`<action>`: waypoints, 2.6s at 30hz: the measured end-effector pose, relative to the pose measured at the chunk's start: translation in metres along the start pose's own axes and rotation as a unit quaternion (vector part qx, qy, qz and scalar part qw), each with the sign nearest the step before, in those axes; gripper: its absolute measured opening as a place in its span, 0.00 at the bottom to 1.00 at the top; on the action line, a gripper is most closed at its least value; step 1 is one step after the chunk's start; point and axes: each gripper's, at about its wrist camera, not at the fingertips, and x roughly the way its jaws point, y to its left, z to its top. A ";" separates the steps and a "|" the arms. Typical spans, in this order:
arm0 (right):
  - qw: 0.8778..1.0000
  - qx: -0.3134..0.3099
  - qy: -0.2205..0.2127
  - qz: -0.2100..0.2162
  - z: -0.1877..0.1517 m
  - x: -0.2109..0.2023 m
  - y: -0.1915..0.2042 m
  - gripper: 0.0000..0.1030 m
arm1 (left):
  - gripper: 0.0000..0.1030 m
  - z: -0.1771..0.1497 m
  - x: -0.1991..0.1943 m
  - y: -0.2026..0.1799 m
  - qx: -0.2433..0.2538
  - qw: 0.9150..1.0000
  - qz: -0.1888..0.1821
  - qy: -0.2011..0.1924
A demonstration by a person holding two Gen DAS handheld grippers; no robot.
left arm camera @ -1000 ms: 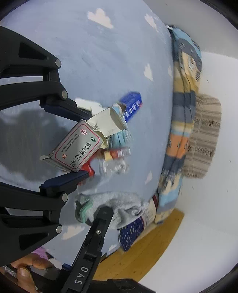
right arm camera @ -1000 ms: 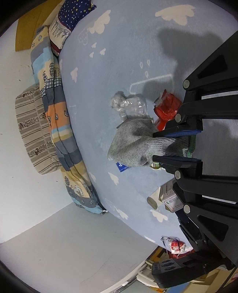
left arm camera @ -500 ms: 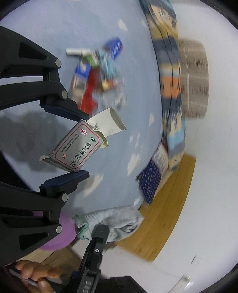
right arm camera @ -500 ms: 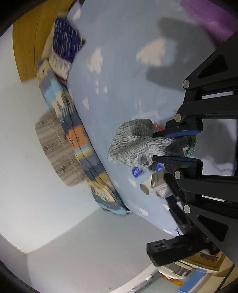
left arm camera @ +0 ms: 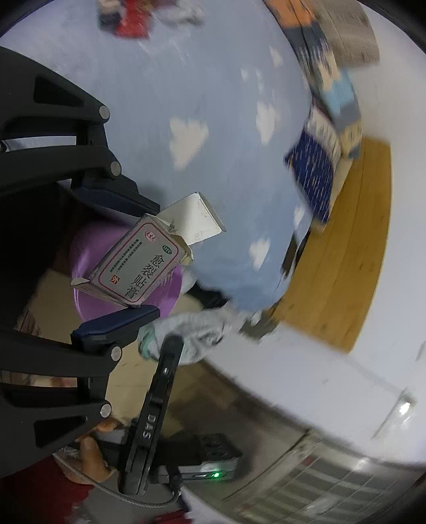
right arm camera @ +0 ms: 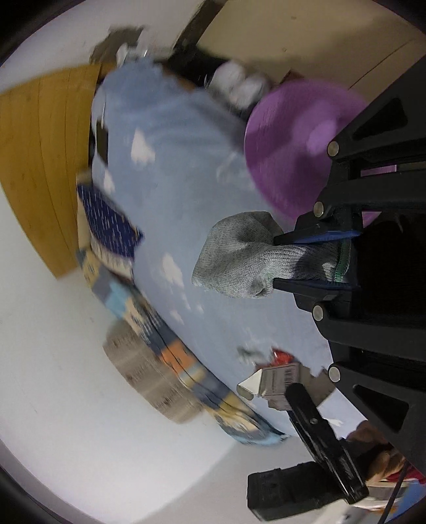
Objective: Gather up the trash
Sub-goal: 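Carry the sock and box to the purple basket and release both, then grasp the blue-and-white medicine box with the right gripper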
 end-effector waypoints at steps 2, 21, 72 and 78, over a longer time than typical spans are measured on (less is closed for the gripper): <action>1.000 0.013 -0.005 -0.015 0.000 -0.007 -0.016 0.21 | 0.54 0.006 0.019 -0.015 0.009 1.000 -0.012 0.019; 0.997 0.031 -0.035 -0.056 0.006 -0.022 -0.049 0.57 | 0.68 0.004 0.014 0.010 -0.022 0.998 0.050 0.007; 0.816 -0.551 0.173 0.011 -0.138 0.348 0.356 0.41 | 0.72 -0.146 -0.244 0.333 -0.337 0.869 0.336 -0.134; 0.845 -0.489 0.202 0.076 -0.115 0.310 0.340 0.34 | 0.72 -0.145 -0.236 0.338 -0.344 0.869 0.333 -0.123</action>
